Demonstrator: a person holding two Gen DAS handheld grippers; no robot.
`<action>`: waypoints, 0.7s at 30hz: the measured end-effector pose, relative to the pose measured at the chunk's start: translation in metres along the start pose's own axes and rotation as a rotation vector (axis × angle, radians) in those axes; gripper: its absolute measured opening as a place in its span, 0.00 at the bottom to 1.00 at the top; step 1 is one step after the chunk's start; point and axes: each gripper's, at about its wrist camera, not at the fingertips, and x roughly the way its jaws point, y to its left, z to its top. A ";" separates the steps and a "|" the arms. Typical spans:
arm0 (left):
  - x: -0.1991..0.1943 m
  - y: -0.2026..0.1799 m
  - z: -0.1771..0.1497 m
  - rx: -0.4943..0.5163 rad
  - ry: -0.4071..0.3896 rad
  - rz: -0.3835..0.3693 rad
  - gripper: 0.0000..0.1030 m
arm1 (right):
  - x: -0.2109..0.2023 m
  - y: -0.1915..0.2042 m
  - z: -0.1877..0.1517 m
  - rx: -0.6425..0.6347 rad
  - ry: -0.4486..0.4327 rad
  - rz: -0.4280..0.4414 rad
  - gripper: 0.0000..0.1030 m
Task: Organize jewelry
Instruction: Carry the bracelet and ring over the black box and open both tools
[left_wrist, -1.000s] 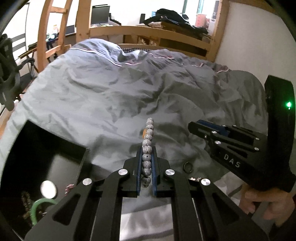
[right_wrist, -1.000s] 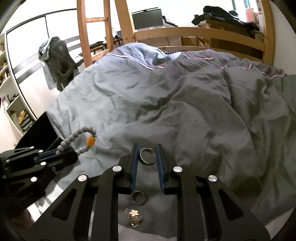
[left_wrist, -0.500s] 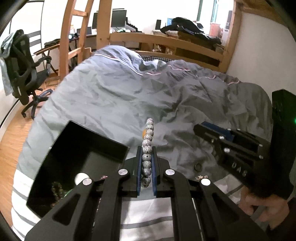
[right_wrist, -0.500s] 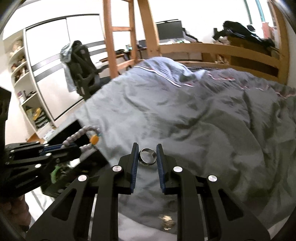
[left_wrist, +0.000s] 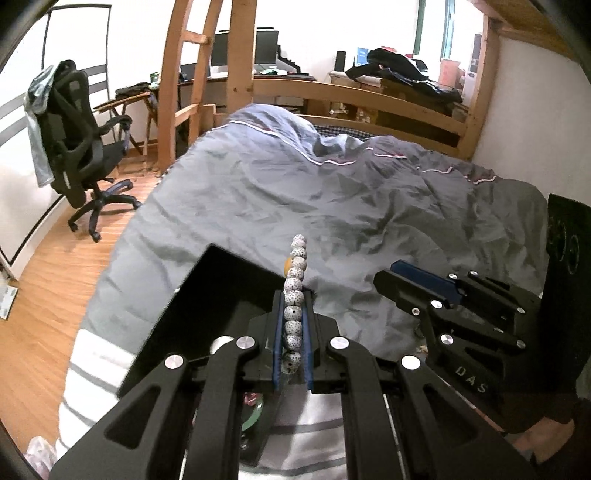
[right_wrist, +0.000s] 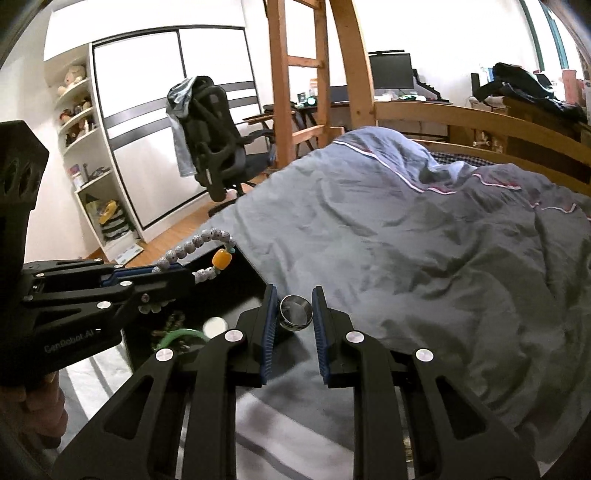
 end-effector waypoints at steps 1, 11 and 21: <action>-0.003 0.002 -0.002 0.000 0.002 0.000 0.08 | 0.001 0.005 0.000 -0.005 0.000 0.009 0.19; -0.013 0.028 -0.007 -0.014 0.014 0.049 0.08 | 0.015 0.038 -0.004 -0.025 0.008 0.066 0.19; -0.007 0.062 -0.011 -0.076 0.053 0.109 0.08 | 0.040 0.075 -0.014 -0.073 0.046 0.139 0.19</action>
